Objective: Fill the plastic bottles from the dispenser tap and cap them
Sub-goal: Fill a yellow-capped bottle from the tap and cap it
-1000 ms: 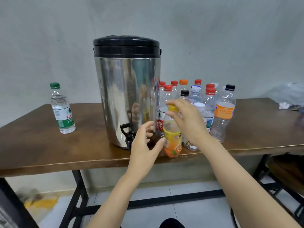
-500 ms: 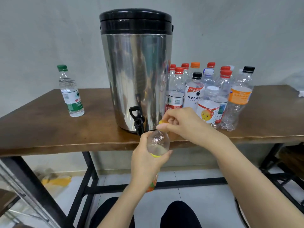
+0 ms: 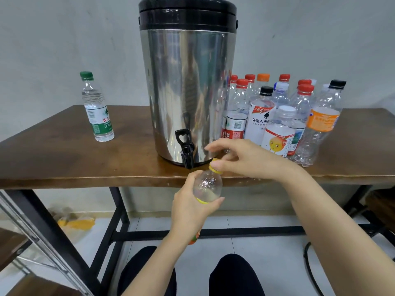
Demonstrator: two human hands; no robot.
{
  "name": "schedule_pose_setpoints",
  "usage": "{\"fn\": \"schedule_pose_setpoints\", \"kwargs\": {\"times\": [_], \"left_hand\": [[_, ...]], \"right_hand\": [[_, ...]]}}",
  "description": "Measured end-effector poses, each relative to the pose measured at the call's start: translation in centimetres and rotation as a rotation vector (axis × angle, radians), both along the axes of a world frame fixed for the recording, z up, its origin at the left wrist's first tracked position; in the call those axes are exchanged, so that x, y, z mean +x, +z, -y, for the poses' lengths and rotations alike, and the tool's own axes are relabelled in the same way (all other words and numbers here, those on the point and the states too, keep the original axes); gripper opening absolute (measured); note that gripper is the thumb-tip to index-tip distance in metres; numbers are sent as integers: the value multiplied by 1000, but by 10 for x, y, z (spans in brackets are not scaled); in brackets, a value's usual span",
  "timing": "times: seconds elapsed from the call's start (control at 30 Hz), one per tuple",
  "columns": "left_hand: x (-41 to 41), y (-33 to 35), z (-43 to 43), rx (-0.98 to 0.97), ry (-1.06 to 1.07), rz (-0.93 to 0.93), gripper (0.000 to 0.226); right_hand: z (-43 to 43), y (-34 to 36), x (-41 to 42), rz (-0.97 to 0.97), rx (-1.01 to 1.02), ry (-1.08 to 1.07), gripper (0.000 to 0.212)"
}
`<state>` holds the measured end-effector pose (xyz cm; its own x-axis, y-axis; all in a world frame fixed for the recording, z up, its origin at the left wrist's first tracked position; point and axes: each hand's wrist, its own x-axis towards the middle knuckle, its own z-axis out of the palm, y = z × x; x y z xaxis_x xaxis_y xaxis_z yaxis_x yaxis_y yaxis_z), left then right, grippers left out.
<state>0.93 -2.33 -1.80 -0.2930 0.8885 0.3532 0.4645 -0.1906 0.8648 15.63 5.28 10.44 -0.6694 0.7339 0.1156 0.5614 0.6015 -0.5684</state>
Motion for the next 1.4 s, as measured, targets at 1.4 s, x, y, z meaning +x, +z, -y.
{"fn": "schedule_pose_setpoints", "kwargs": {"times": [1.4], "left_hand": [[-38, -41, -27, 27, 114, -101, 81]], "right_hand": [[-32, -34, -45, -360, 492, -193, 30]]}}
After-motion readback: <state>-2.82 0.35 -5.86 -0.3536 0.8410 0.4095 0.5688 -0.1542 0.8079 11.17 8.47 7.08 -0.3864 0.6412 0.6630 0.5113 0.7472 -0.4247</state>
